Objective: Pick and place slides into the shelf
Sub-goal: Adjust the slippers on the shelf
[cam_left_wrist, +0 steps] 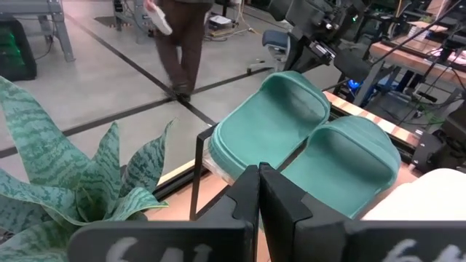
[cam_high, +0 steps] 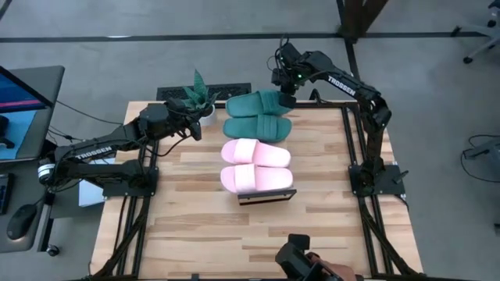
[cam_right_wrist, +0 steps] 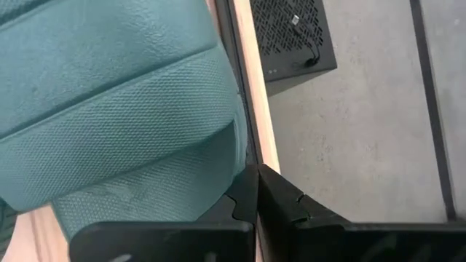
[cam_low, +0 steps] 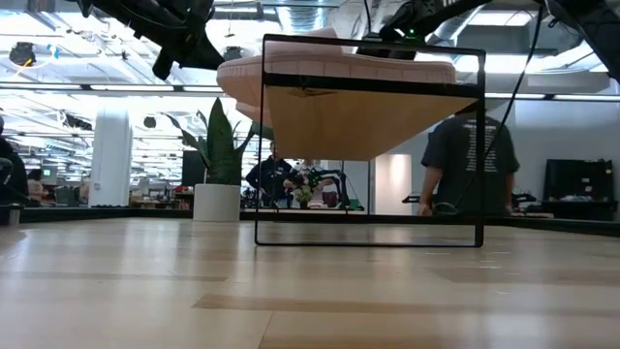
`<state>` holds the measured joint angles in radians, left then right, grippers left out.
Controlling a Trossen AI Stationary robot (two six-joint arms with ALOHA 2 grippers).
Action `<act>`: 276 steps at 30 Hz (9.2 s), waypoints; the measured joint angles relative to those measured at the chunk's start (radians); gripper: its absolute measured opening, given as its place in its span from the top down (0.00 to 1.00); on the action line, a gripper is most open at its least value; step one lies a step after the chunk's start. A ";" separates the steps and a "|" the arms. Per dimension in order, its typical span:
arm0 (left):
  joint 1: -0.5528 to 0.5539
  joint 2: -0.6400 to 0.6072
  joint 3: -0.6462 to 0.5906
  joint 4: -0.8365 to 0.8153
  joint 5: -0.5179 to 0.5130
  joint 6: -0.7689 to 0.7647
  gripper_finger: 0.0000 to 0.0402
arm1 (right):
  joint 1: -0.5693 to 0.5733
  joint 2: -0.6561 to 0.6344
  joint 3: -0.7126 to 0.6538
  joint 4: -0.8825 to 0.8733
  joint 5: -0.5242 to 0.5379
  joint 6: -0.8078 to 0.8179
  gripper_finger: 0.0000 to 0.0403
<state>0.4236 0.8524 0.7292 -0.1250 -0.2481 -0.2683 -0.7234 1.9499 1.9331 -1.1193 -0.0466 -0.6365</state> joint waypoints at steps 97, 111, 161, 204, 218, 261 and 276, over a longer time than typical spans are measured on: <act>0.231 0.247 0.017 0.134 0.482 -0.189 1.00 | 0.064 -0.459 0.317 -0.193 -0.167 0.246 1.00; 0.319 0.247 0.017 0.133 0.636 -0.275 1.00 | 0.064 -0.549 0.236 -0.207 -0.164 0.283 1.00; 0.241 0.247 0.016 -0.068 0.688 -0.511 0.65 | 0.082 -0.839 -0.207 0.005 -0.128 0.416 1.00; 0.193 0.246 0.015 -0.086 0.504 -0.362 0.65 | -0.064 -1.111 -1.119 0.710 -0.310 0.986 1.00; 0.323 -0.249 0.015 -0.037 0.417 -0.117 0.65 | -0.036 -1.195 -1.359 1.072 -0.324 1.141 1.00; 0.273 -0.803 -0.277 -0.098 0.367 -0.249 0.87 | 0.131 -0.956 -1.415 1.230 -0.293 1.345 0.63; 0.273 -0.803 -0.277 -0.128 0.369 -0.250 0.87 | 0.119 -0.881 -1.415 1.290 -0.293 1.379 0.59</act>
<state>0.6968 0.0494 0.4526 -0.2527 0.1204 -0.5179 -0.6044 1.0691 0.5186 0.1707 -0.3394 0.7424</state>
